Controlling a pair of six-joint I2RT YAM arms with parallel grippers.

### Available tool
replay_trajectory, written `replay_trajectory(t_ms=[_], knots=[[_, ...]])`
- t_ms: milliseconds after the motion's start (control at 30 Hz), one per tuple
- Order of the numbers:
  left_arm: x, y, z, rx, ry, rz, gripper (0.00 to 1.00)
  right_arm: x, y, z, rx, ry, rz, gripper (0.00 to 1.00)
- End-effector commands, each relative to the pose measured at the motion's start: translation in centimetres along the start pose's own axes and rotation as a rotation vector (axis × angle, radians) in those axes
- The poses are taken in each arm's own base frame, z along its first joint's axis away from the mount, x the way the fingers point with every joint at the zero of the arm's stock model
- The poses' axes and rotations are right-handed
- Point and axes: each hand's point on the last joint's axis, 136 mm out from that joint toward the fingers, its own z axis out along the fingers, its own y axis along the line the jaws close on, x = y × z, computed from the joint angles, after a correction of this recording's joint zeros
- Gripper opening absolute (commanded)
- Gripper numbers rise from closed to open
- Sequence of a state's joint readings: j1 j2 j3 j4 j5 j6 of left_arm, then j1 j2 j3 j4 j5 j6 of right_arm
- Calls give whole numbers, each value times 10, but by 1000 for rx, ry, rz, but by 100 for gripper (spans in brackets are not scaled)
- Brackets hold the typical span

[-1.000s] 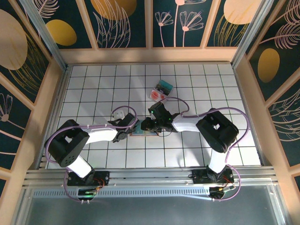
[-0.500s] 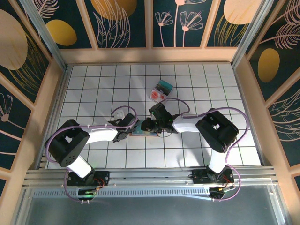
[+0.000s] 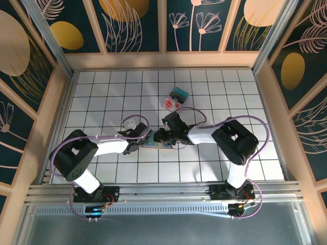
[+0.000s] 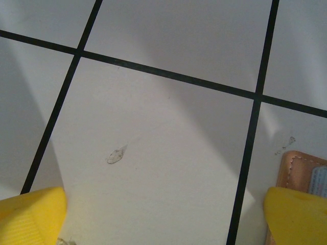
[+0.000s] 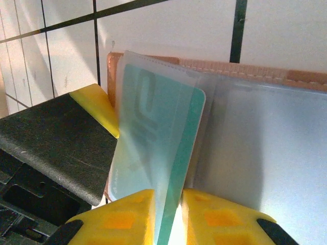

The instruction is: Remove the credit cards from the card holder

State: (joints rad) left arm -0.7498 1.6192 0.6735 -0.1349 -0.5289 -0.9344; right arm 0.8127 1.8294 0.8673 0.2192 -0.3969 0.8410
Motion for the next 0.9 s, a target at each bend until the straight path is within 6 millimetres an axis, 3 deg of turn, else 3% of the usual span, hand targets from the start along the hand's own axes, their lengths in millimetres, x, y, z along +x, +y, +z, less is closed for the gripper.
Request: replay_trajectory(t_ms=[0,567,700,867], knots=[[50,24,13,-55,182,104,99,-4,6,5,-65,-8,-1,18],[56,27,12,-54,206,114,99,-22,23,-14,-134,-72,-19,11],[54,27,11,-55,199,106,99,-22,17,-14,-115,-71,-6,3],[50,26,11,-62,187,106,99,-20,4,-16,-82,-68,14,3]])
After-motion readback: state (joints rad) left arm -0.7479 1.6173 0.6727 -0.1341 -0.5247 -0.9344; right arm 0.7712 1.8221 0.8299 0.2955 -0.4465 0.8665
